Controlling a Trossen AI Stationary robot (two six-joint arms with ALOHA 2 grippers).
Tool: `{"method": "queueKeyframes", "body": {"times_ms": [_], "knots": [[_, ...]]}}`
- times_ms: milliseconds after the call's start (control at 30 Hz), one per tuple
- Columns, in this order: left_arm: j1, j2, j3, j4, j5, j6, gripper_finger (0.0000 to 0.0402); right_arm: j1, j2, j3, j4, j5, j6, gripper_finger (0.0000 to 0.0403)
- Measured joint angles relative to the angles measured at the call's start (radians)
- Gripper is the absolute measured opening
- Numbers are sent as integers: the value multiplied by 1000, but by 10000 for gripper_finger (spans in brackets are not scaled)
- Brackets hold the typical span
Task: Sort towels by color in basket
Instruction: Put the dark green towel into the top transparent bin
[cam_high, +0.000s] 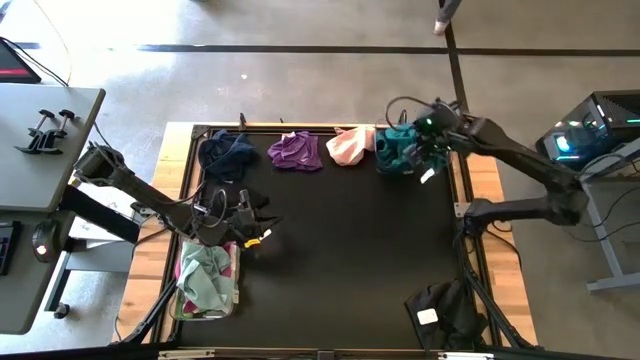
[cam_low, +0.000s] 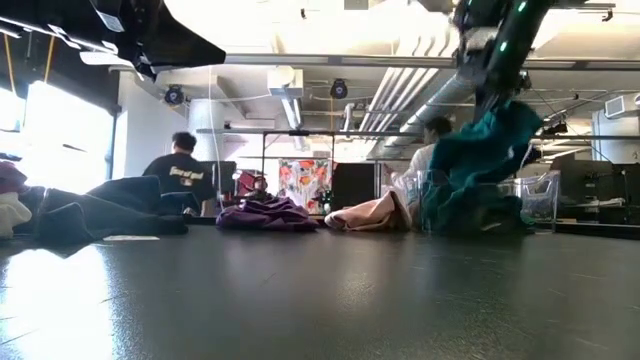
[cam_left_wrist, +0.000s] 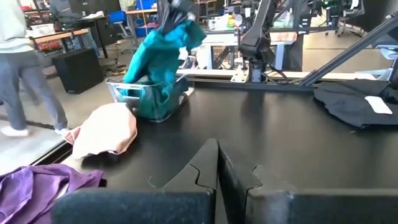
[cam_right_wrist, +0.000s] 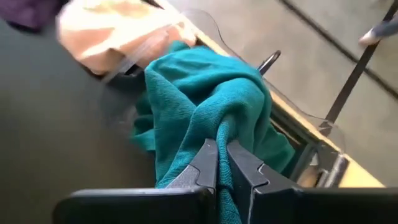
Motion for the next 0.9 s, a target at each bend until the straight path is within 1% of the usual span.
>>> {"method": "queueKeyframes", "body": {"times_ms": [133,233,300,367,500,567,700,800,900], "knots": [[0,0,0,-10,0,-2,0,-126,111,-33,121,-47,-105,6],[0,0,0,-19,0,-19,0,-194,213,-53,201,-95,-172,8],[0,0,0,-21,0,-26,0,-219,280,-57,233,-104,-199,14],[0,0,0,-23,0,-29,0,-233,347,-59,232,-88,-221,25],[0,0,0,-24,0,-28,0,-244,439,-59,221,-70,-243,65],[0,0,0,-24,0,-28,0,-245,456,-59,202,-66,-245,91],[0,0,0,-24,4,-29,0,-245,441,-39,105,6,-219,131],[0,0,0,-23,8,-29,0,-245,411,4,6,31,-200,141],[0,0,0,-23,8,-33,0,-245,376,43,-53,44,-187,143]]}}
